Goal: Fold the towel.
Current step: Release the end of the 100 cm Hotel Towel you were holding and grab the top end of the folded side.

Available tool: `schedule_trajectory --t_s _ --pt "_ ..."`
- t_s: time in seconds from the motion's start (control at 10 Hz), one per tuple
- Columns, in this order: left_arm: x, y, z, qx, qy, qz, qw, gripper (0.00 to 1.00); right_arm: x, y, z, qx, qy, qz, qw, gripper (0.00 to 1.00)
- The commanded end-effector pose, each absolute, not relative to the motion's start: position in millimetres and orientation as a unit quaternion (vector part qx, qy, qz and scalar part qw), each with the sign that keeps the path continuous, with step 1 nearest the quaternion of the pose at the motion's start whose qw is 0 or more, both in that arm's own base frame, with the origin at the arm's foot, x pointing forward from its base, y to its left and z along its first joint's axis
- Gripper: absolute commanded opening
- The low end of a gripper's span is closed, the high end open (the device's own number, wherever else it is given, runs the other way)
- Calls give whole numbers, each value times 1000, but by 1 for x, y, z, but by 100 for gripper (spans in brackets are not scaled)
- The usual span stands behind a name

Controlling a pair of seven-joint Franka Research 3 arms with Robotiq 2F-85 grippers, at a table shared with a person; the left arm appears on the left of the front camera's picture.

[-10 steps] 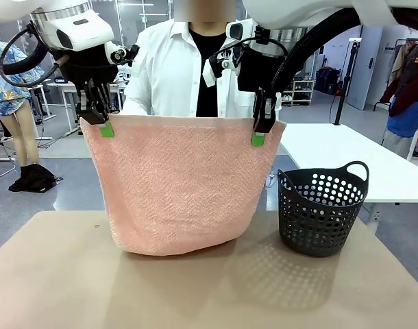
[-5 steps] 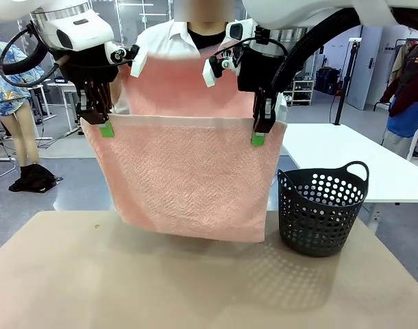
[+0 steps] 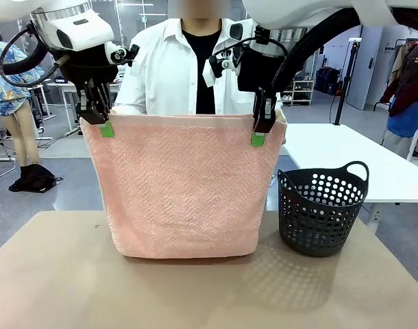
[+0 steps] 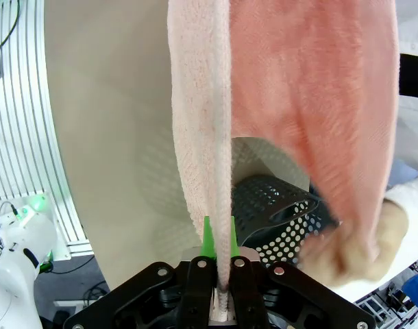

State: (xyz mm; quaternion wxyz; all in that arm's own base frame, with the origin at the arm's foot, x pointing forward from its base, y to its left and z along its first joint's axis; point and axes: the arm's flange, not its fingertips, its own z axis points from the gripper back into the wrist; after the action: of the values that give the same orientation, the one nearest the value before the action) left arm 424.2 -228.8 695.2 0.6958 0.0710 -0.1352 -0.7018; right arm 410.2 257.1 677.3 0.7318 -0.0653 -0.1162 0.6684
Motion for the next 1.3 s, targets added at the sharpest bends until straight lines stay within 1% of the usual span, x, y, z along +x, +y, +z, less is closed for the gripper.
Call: schedule_trajectory --t_s 0.0,1.2 --pt "424 -227 697 72 -133 -704 694 0 410 257 677 -66 -116 669 731 0" --pt "424 -227 697 72 -133 -704 694 0 410 257 677 -66 -116 669 731 0"
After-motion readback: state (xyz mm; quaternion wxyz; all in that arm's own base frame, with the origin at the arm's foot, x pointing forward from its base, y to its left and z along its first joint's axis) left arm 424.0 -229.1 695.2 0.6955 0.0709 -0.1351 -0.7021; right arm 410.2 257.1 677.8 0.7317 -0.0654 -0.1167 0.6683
